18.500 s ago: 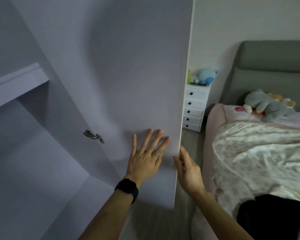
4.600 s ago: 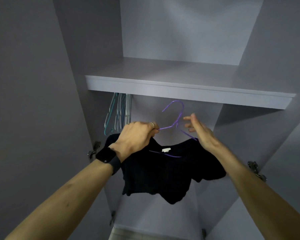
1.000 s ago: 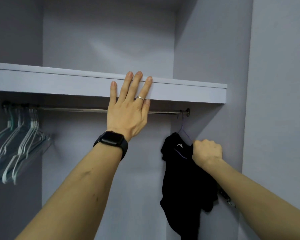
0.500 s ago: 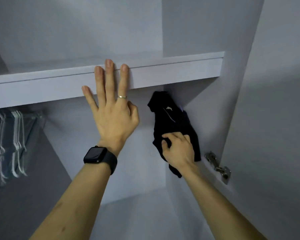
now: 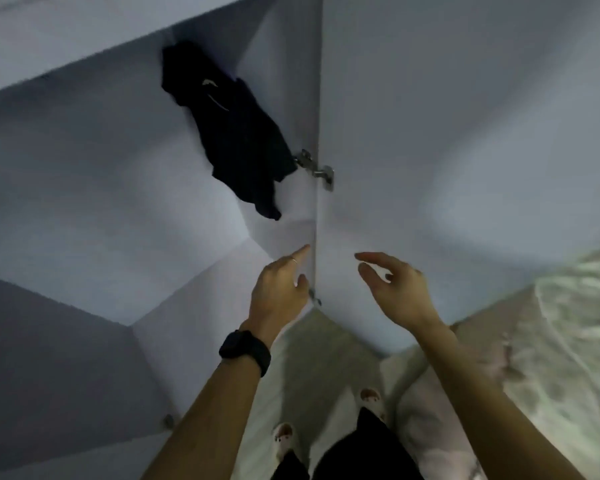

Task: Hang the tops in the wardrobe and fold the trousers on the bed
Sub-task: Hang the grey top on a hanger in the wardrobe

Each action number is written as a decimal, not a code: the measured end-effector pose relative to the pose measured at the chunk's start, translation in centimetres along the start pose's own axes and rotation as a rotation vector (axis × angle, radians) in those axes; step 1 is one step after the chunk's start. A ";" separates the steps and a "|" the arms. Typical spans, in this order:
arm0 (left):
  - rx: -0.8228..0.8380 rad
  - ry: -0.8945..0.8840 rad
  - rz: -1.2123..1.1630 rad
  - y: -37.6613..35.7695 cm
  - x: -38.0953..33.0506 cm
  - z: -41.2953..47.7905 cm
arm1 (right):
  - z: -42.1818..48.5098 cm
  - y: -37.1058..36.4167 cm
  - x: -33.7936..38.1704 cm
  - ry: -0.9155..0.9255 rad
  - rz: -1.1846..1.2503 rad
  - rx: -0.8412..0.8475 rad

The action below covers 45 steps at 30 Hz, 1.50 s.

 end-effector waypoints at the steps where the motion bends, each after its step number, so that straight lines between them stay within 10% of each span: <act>1: 0.113 -0.055 -0.031 -1.7 -1.2 -0.8 | -2.0 1.6 -1.7 -0.058 -0.029 -0.062; 8: 0.635 -0.430 -0.083 -12.8 -11.6 -6.8 | -18.6 11.5 -11.8 -0.603 -0.144 -0.552; 18: 1.194 -0.787 -0.048 -26.0 -24.6 -23.4 | -38.0 18.7 -19.4 -1.087 -0.176 -0.820; 33: 1.293 -1.107 0.286 -46.0 -30.1 -32.4 | -49.0 29.3 -42.7 -1.517 -0.201 -0.758; 40: 1.291 -1.388 0.429 -54.9 -28.1 -40.1 | -50.7 29.8 -50.9 -1.504 -0.388 -0.505; 45: 1.451 -1.280 0.639 -56.5 -24.0 -42.1 | -51.3 29.3 -52.2 -1.427 -0.494 -0.543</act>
Point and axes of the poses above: each hand's wrist, its own z-axis towards the middle knuckle, its own y-axis out of the back of the hand, x = y × z, the point moved 5 cm from there along z, towards the middle knuckle, and after that the axes turned 13 degrees about -x, right-handed, at the moved point
